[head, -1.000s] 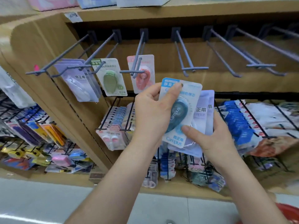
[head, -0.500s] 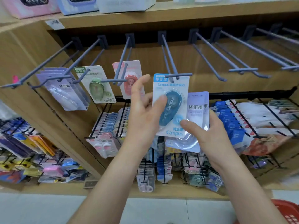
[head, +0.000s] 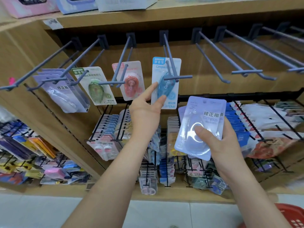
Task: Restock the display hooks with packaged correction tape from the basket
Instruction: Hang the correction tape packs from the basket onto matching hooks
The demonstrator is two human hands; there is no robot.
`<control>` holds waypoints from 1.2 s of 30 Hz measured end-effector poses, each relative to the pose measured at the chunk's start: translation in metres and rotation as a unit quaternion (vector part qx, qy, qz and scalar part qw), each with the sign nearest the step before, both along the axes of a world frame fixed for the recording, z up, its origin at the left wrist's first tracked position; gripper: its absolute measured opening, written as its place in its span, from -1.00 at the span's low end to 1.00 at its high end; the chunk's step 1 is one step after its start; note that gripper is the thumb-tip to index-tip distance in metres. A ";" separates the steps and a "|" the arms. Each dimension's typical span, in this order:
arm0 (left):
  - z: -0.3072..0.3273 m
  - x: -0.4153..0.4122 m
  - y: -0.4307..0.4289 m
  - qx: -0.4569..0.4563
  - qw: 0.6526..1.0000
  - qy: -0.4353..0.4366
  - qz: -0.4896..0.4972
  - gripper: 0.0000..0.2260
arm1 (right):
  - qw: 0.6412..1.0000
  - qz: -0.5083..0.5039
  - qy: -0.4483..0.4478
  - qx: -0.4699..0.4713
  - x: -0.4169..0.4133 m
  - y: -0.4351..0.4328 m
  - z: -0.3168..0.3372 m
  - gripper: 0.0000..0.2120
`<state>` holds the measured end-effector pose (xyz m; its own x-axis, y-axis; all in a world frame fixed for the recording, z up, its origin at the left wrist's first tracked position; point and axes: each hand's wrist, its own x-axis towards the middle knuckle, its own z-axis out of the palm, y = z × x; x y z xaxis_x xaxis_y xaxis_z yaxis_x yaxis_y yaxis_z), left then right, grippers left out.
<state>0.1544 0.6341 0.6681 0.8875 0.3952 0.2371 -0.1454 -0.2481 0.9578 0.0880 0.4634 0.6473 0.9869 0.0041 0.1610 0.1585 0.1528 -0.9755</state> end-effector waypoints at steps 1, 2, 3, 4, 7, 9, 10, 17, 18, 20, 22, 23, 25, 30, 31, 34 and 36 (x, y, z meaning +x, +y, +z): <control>0.000 0.004 -0.001 0.012 1.000 0.003 0.004 -0.61 | 1.000 0.009 -0.003 0.001 -0.002 0.002 0.000 -0.66; 0.000 0.006 -0.001 0.023 1.000 0.005 0.003 -0.61 | 1.000 0.016 -0.004 0.002 -0.002 0.003 0.000 -0.65; 0.000 0.007 -0.001 0.030 0.999 0.010 -0.002 -0.61 | 1.000 0.023 -0.003 0.005 -0.003 0.005 0.000 -0.66; -0.001 0.006 -0.001 0.032 0.999 0.015 -0.009 -0.61 | 1.000 0.030 -0.002 0.007 -0.004 0.006 -0.001 -0.68; -0.002 -0.007 0.004 0.037 0.998 0.030 -0.030 -0.63 | 0.999 0.047 -0.003 0.008 -0.004 0.008 -0.002 -0.70; -0.001 -0.026 0.006 0.055 0.997 0.033 -0.035 -0.72 | 0.999 0.042 -0.001 0.006 -0.005 0.010 -0.003 -0.70; -0.002 -0.039 0.006 0.052 0.997 0.039 -0.051 -0.77 | 0.999 0.040 -0.001 0.007 -0.005 0.011 -0.004 -0.70; -0.016 -0.088 -0.002 -0.157 0.957 0.103 -0.222 -0.62 | 0.998 0.057 0.017 0.021 -0.012 0.022 -0.003 -0.69; -0.016 -0.088 0.000 -0.181 0.956 0.098 -0.210 -0.62 | 0.998 0.065 0.017 0.010 -0.013 0.022 -0.003 -0.71; -0.016 -0.088 0.002 -0.220 0.950 0.094 -0.202 -0.61 | 0.996 0.090 0.019 0.005 -0.014 0.021 -0.001 -0.70; -0.018 -0.089 0.006 -0.246 0.944 0.092 -0.198 -0.61 | 0.994 0.109 0.029 0.012 -0.015 0.018 -0.001 -0.64; -0.018 -0.089 0.007 -0.256 0.942 0.092 -0.196 -0.60 | 0.993 0.115 0.029 0.008 -0.015 0.016 -0.002 -0.59; -0.020 -0.090 0.011 -0.272 0.938 0.097 -0.191 -0.60 | 0.993 0.114 0.024 -0.015 -0.014 0.013 -0.006 -0.50; -0.024 -0.099 0.023 -0.260 0.950 0.067 -0.161 -0.71 | 0.994 0.094 -0.015 -0.047 -0.015 0.020 -0.007 -0.32; -0.024 -0.103 0.028 -0.257 0.953 0.061 -0.147 -0.69 | 0.994 0.093 -0.029 -0.059 -0.015 0.024 -0.007 -0.25; -0.026 -0.114 0.047 -0.244 0.963 0.052 -0.107 -0.65 | 0.990 0.109 -0.036 -0.076 -0.013 0.041 -0.005 -0.16; -0.028 -0.124 0.064 -0.251 0.965 0.034 -0.074 -0.65 | 0.985 0.131 -0.037 -0.108 -0.013 0.055 -0.003 -0.22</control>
<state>0.0300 0.6979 0.6404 0.9497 0.3130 -0.0125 -0.0756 0.2677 0.9605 0.0746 0.5181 0.6440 0.9331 0.2987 0.2005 0.2134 -0.0111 -0.9769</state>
